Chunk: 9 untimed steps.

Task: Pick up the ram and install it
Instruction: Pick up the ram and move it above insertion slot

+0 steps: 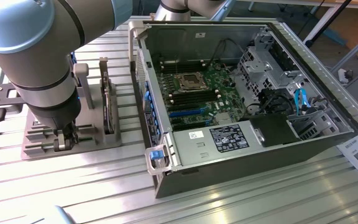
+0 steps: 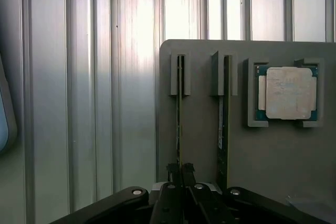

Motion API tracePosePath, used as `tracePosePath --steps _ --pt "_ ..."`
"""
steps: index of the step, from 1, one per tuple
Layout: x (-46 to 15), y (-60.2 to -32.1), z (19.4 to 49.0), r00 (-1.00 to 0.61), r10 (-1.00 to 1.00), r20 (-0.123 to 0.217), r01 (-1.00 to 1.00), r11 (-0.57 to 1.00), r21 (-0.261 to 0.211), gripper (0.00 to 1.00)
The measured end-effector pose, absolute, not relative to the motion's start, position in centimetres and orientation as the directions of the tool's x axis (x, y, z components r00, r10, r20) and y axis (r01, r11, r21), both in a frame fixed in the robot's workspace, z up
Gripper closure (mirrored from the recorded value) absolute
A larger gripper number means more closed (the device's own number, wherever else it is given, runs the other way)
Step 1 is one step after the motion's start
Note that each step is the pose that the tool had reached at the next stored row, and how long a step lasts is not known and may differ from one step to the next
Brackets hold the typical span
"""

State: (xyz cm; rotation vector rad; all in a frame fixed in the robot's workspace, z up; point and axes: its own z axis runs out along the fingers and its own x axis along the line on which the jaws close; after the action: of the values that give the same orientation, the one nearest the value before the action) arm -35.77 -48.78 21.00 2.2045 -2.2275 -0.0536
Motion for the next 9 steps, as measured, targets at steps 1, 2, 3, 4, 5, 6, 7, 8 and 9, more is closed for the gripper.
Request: tracePosePath --steps 1,2,3,4,5,6,7,8,9 --pt "-35.77 -48.78 21.01 -0.011 -1.0 -0.019 -1.0 0.01 0.029 0.88" --pt "-35.77 -48.78 21.0 -0.011 -1.0 -0.019 -1.0 0.01 0.029 0.88" --pt "-35.77 -48.78 21.0 -0.011 -1.0 -0.019 -1.0 0.01 0.029 0.88" --pt "-35.77 -48.78 21.01 -0.011 -1.0 -0.019 -1.0 0.01 0.029 0.88" --pt "-35.77 -48.78 21.04 -0.011 -1.0 -0.019 -1.0 0.01 0.029 0.88" --pt "-35.77 -48.78 21.08 -0.011 -1.0 -0.019 -1.0 0.01 0.029 0.88" --pt "-35.77 -48.78 21.1 -0.011 -1.0 -0.019 -1.0 0.01 0.029 0.88" --pt "-35.77 -48.78 21.14 -0.011 -1.0 -0.019 -1.0 0.01 0.029 0.88" --pt "-35.77 -48.78 21.2 -0.011 -1.0 -0.019 -1.0 0.01 0.029 0.88"
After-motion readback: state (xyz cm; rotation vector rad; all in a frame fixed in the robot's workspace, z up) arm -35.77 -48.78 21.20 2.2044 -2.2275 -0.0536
